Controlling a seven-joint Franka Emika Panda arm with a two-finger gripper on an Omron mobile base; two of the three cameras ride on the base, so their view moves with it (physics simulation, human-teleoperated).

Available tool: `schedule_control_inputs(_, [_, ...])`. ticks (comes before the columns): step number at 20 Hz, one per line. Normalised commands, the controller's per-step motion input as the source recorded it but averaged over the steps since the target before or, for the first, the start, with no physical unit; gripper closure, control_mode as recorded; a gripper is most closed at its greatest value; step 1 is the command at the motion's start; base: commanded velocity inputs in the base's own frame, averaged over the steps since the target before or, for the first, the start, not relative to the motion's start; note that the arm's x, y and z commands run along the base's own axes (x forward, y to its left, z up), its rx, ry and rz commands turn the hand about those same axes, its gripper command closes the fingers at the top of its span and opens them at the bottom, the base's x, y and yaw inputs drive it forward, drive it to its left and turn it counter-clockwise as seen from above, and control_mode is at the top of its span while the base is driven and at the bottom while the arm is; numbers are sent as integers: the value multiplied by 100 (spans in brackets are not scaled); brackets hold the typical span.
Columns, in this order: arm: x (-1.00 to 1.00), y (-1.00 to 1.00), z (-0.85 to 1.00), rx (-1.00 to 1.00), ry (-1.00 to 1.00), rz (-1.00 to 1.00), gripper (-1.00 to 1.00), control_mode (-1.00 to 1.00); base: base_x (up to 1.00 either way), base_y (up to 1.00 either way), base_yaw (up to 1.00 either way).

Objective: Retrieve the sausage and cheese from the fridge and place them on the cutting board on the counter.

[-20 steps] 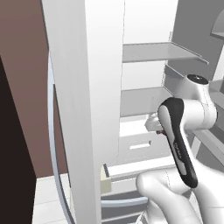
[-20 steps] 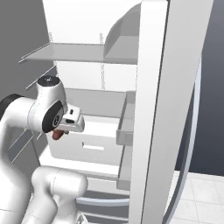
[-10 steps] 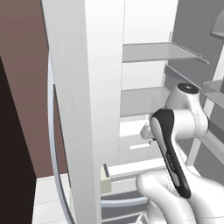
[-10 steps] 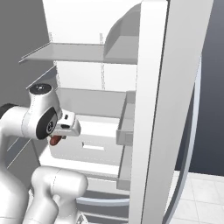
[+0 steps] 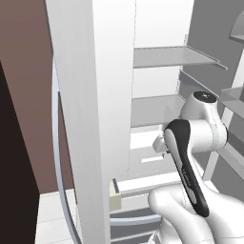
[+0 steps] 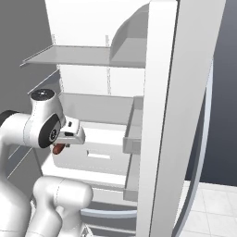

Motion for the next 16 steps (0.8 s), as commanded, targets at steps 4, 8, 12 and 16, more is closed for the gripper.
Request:
schedule_control_inputs(4, [0,0,0,0,0,0,100,100,0,0,0])
schedule_control_inputs(8, [0,0,0,0,0,0,100,100,0,0,0])
schedule_control_inputs(12, [0,0,0,0,0,0,100,100,0,0,0])
schedule_control_inputs(16, [0,0,0,0,0,0,100,100,-17,1,0])
